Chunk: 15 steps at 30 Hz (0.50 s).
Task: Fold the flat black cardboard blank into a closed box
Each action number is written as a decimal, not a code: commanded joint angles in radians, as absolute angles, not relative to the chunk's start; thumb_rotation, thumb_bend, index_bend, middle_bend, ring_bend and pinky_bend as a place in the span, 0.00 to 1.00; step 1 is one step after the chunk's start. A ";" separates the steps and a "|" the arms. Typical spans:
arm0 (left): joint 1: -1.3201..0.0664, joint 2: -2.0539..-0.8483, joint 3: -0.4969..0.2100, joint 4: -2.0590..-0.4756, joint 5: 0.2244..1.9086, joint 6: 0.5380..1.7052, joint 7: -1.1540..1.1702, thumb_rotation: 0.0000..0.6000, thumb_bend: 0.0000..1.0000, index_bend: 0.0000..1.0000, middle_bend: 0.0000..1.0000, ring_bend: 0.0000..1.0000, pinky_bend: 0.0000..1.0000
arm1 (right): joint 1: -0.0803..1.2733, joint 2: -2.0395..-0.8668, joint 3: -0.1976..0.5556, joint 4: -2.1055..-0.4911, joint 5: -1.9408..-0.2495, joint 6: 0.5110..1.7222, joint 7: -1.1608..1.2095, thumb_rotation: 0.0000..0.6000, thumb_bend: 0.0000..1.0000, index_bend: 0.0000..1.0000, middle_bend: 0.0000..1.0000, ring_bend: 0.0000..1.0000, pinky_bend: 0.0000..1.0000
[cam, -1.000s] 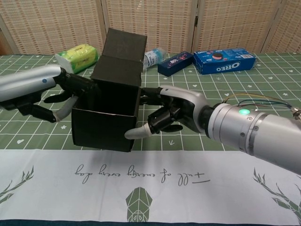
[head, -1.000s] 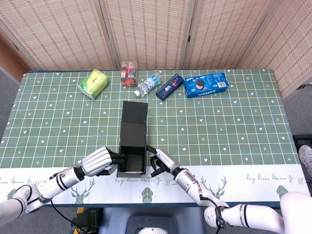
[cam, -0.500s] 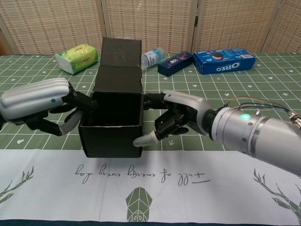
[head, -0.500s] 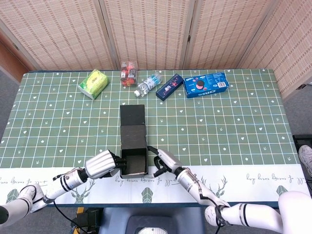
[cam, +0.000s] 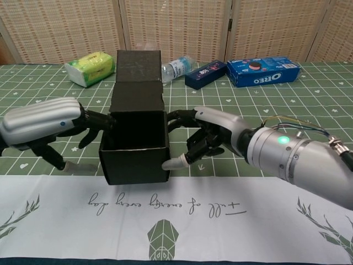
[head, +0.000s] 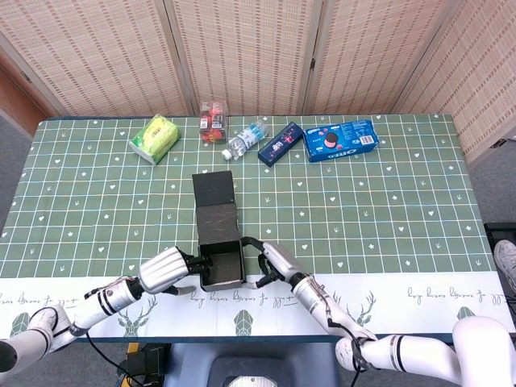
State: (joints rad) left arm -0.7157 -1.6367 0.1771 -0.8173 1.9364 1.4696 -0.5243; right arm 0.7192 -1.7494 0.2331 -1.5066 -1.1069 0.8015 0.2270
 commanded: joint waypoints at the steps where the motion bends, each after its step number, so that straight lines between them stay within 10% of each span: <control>1: -0.714 -1.619 0.185 -0.838 1.928 1.457 -0.513 1.00 0.11 0.35 0.23 0.60 0.87 | 0.724 -1.766 0.239 -1.488 -1.100 0.807 0.218 1.00 0.44 0.32 0.38 0.77 1.00; 15: -0.660 -1.501 0.153 -0.917 1.827 1.447 -0.446 1.00 0.11 0.07 0.08 0.56 0.85 | 0.757 -1.848 0.273 -1.381 -1.066 0.809 0.183 1.00 0.33 0.14 0.25 0.76 1.00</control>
